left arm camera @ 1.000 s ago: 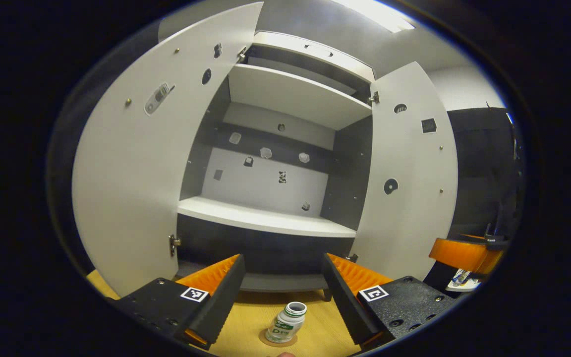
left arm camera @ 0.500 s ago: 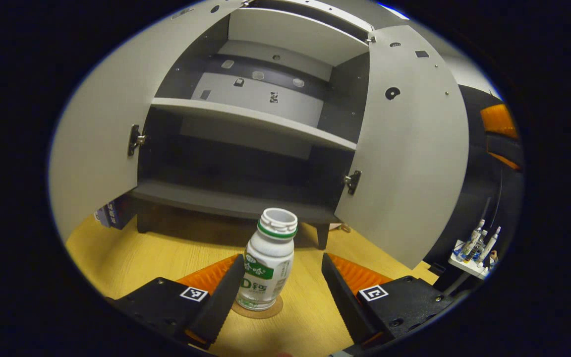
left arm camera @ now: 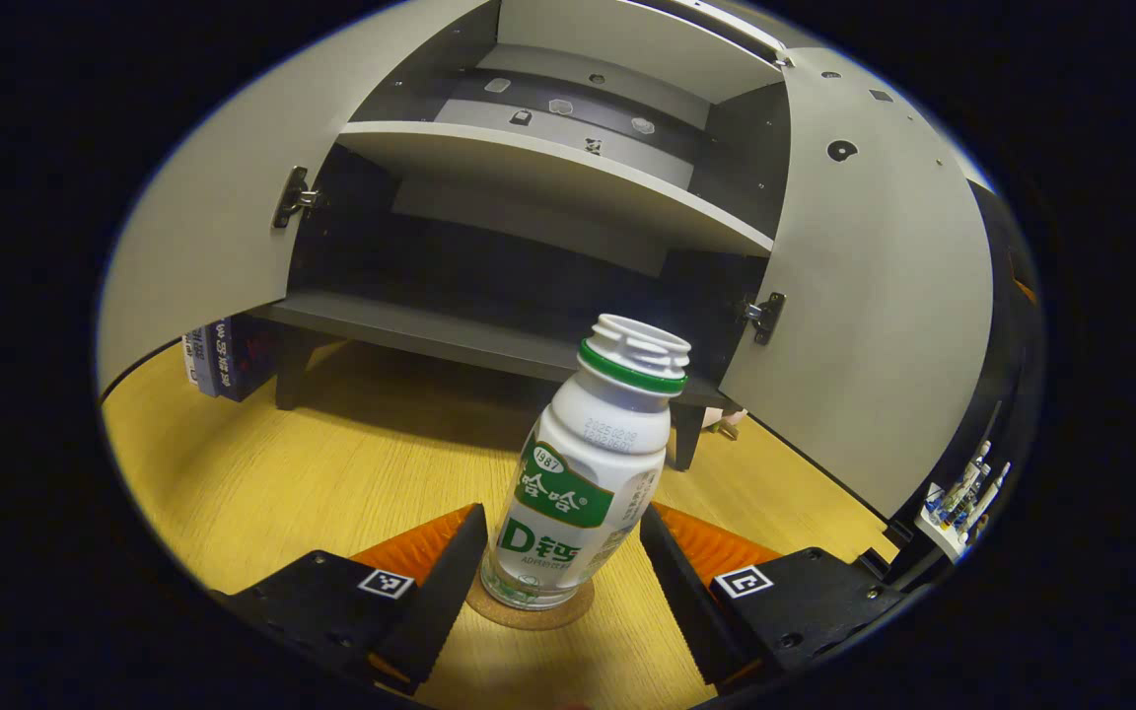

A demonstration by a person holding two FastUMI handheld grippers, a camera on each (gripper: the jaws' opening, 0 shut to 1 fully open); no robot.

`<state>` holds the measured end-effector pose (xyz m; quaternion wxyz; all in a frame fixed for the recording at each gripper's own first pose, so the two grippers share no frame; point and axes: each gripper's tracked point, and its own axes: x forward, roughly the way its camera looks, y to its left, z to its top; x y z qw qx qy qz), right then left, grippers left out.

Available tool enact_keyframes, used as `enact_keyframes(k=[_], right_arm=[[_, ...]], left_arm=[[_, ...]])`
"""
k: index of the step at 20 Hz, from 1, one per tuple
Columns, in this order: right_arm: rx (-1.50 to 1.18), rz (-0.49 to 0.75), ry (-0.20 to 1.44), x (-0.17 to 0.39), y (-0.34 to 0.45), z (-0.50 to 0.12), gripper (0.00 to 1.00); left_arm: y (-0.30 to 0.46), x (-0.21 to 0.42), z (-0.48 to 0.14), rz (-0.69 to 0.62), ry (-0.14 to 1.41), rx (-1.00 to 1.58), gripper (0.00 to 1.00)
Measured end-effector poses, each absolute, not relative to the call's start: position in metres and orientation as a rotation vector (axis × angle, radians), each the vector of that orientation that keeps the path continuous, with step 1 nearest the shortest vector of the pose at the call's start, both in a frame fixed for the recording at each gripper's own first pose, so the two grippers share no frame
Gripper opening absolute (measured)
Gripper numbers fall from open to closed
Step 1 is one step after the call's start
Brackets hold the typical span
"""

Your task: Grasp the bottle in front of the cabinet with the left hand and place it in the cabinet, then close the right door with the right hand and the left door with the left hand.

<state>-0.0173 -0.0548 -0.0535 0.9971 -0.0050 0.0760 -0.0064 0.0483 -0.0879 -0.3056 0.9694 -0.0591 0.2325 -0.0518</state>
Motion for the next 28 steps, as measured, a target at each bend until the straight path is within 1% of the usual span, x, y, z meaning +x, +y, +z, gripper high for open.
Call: enact_keyframes(k=[2, 3, 4, 5, 7, 10, 14, 16, 19, 23, 26, 28], right_arm=[[-0.005, 0.000, 0.152, -0.014, -0.051, -0.055, 0.99], [-0.006, 0.004, 0.155, -0.012, -0.051, -0.056, 0.99], [-0.005, 0.009, 0.165, -0.010, -0.049, -0.058, 0.99], [-0.001, 0.021, 0.171, -0.008, -0.047, -0.060, 0.99], [0.008, 0.036, 0.168, -0.006, -0.046, -0.058, 0.99], [0.018, 0.024, 0.145, -0.007, -0.049, -0.053, 0.99], [0.016, 0.003, 0.120, -0.011, -0.053, -0.054, 0.99], [0.029, 0.017, 0.132, -0.014, -0.050, -0.059, 0.99], [0.042, 0.026, 0.151, -0.022, -0.050, -0.063, 0.99], [0.058, 0.014, 0.135, -0.032, -0.050, -0.059, 0.99], [0.060, -0.010, 0.129, -0.037, -0.057, -0.059, 0.99], [0.070, -0.022, 0.122, -0.043, -0.062, -0.056, 0.99]], left_arm=[[-0.091, 0.050, -0.304, -0.117, 0.460, -0.124, 0.95], [-0.090, 0.050, -0.301, -0.116, 0.461, -0.113, 0.91], [-0.087, 0.050, -0.299, -0.116, 0.465, -0.103, 0.82], [-0.087, 0.046, -0.294, -0.131, 0.477, -0.106, 0.75], [-0.083, 0.041, -0.270, -0.128, 0.462, -0.119, 0.72], [-0.070, 0.045, -0.205, -0.114, 0.362, -0.128, 0.72], [-0.061, 0.058, -0.102, -0.119, 0.218, -0.151, 0.72], [-0.060, 0.068, -0.060, -0.108, 0.175, -0.146, 0.72], [-0.070, 0.094, 0.000, -0.135, 0.127, -0.132, 0.71], [-0.081, 0.154, 0.065, -0.148, 0.097, -0.140, 0.72], [-0.078, 0.209, 0.085, -0.133, 0.107, -0.104, 0.72], [-0.081, 0.246, 0.084, -0.136, 0.140, -0.065, 0.72]])
